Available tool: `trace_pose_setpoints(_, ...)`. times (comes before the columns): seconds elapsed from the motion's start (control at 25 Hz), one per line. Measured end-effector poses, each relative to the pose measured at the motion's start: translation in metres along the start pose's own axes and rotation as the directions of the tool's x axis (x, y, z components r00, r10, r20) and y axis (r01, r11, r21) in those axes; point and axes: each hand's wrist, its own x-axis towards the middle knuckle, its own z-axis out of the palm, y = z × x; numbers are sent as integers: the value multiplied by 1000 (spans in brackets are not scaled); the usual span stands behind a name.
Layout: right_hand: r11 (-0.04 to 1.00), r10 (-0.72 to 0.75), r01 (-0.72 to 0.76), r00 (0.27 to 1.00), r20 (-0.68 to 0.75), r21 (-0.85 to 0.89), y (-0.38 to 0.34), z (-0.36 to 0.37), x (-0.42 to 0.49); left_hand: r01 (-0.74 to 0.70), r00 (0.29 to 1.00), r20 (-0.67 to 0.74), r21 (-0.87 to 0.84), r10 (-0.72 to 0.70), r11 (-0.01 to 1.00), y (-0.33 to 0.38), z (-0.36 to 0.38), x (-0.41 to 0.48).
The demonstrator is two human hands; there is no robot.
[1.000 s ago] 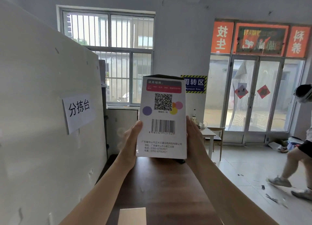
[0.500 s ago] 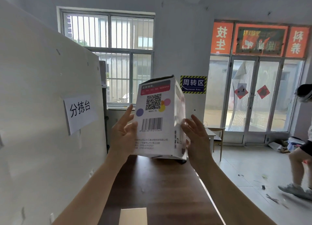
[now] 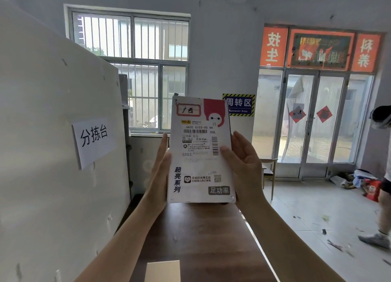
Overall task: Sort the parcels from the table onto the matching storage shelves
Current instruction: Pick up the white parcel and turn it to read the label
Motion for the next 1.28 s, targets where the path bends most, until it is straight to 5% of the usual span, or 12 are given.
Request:
trace_pose_setpoints(0.72,986,-59,62,998,24,-152,22,3,-7,-51,998,-33,132,56,990,5,1,-6)
trace_pose_setpoints(1.28,998,-30,20,988,150,65,73,79,3,-52,991,-99,324,88,945,32,-84,2)
